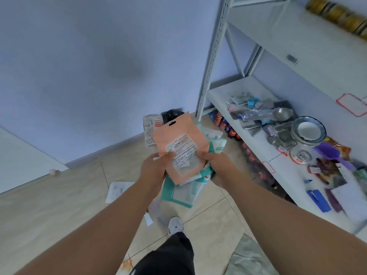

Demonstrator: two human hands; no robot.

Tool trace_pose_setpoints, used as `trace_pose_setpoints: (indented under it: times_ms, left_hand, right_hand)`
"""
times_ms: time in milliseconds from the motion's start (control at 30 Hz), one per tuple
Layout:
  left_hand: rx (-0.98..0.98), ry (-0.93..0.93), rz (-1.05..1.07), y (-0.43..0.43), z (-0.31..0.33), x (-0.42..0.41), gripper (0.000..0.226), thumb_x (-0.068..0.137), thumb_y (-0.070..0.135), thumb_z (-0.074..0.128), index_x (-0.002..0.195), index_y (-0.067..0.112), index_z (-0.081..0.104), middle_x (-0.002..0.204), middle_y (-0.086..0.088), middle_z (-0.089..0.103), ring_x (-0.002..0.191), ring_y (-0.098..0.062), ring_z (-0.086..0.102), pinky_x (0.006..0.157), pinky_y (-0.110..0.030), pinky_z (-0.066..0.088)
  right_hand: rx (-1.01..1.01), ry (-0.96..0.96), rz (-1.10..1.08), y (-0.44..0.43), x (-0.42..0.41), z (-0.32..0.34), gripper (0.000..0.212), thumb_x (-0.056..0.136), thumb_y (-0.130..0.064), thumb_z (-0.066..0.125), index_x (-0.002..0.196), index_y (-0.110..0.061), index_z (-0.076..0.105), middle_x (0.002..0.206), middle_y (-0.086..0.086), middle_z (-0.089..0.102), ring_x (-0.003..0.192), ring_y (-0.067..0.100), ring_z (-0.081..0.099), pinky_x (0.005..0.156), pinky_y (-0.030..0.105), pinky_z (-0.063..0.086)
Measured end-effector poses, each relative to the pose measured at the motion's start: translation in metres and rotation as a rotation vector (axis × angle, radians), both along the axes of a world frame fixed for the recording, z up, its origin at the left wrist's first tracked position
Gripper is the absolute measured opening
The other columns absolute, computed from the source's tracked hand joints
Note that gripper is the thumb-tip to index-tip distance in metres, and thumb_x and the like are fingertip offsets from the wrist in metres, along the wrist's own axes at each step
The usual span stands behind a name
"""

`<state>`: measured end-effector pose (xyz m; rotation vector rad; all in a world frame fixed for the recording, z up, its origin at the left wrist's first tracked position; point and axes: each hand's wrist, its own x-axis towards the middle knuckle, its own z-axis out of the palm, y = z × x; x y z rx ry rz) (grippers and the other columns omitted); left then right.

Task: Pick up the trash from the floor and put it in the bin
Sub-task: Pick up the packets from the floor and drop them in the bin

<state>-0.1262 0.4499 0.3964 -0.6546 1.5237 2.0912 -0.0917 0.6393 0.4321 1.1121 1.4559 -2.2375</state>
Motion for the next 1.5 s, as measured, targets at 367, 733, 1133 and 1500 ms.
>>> trace_pose_setpoints:
  times_ms: [367,733,1133,1500]
  left_hand:
    - [0.042,-0.074,0.007,0.062,0.001,-0.133,0.028,0.086,0.0,0.074,0.112,0.004,0.065,0.106,-0.015,0.079,0.096,-0.034,0.076,0.091,-0.052,0.059]
    - [-0.051,-0.314,0.205,0.135,-0.072,-0.269,0.038,0.086,0.002,0.075,0.122,-0.001,0.063,0.113,-0.018,0.076,0.095,-0.034,0.075,0.074,-0.042,0.063]
    - [-0.173,-0.498,0.179,0.172,-0.251,-0.426,0.041,0.084,0.013,0.08,0.12,0.002,0.066,0.108,-0.015,0.079,0.096,-0.033,0.075,0.084,-0.046,0.062]
    - [-0.207,-0.633,-0.193,0.17,-0.458,-0.546,0.027,0.09,0.024,0.067,0.115,0.015,0.067,0.091,-0.005,0.081,0.078,-0.021,0.074,0.074,-0.033,0.059]
  right_hand:
    - [-0.019,-0.01,0.033,0.062,-0.14,-0.007,0.024,0.085,0.002,0.074,0.108,0.001,0.068,0.107,0.02,0.078,0.093,0.04,0.076,0.066,0.047,0.065]
    - [-0.028,-0.177,0.212,0.13,-0.308,-0.103,0.037,0.083,-0.002,0.076,0.119,0.005,0.066,0.107,0.023,0.077,0.096,0.041,0.075,0.084,0.057,0.06]
    - [0.037,-0.342,0.295,0.167,-0.472,-0.287,0.027,0.081,-0.012,0.072,0.104,-0.004,0.06,0.109,0.023,0.074,0.078,0.034,0.073,0.061,0.039,0.062]
    - [0.061,-0.473,0.277,0.173,-0.574,-0.494,0.031,0.084,-0.005,0.07,0.113,-0.003,0.058,0.103,0.02,0.076,0.08,0.037,0.078,0.076,0.058,0.063]
